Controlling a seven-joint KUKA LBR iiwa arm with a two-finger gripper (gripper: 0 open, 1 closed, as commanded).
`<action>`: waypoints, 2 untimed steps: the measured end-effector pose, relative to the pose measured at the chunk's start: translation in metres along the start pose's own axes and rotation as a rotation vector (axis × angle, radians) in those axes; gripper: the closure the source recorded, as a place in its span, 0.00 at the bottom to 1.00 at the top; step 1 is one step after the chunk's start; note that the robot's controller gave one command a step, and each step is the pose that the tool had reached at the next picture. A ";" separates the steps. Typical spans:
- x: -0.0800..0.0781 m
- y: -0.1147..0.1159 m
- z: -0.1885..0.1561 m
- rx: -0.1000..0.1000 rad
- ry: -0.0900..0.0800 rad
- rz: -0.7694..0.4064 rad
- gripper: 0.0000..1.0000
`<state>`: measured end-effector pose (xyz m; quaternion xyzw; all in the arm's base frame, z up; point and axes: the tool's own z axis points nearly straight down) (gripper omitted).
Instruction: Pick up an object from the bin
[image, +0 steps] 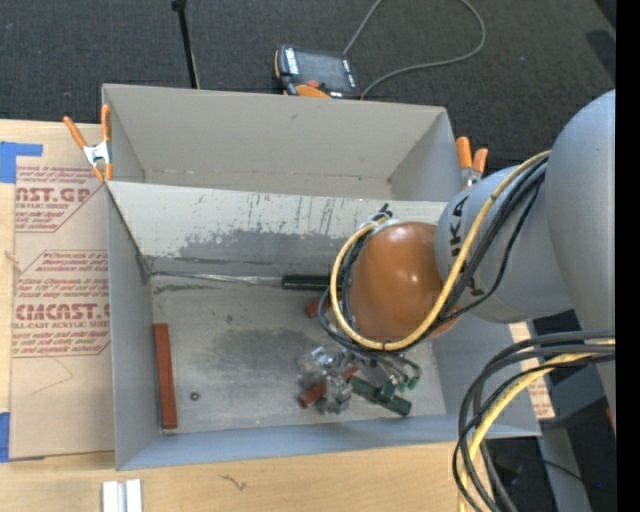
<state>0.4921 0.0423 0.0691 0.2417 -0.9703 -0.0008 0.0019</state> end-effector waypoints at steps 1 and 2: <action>-0.047 -0.025 -0.109 0.007 -0.014 -0.043 1.00; -0.056 -0.020 -0.198 0.007 -0.014 -0.055 1.00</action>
Offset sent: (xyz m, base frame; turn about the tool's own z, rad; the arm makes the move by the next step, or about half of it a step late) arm 0.0501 -0.0012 0.1043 -0.0444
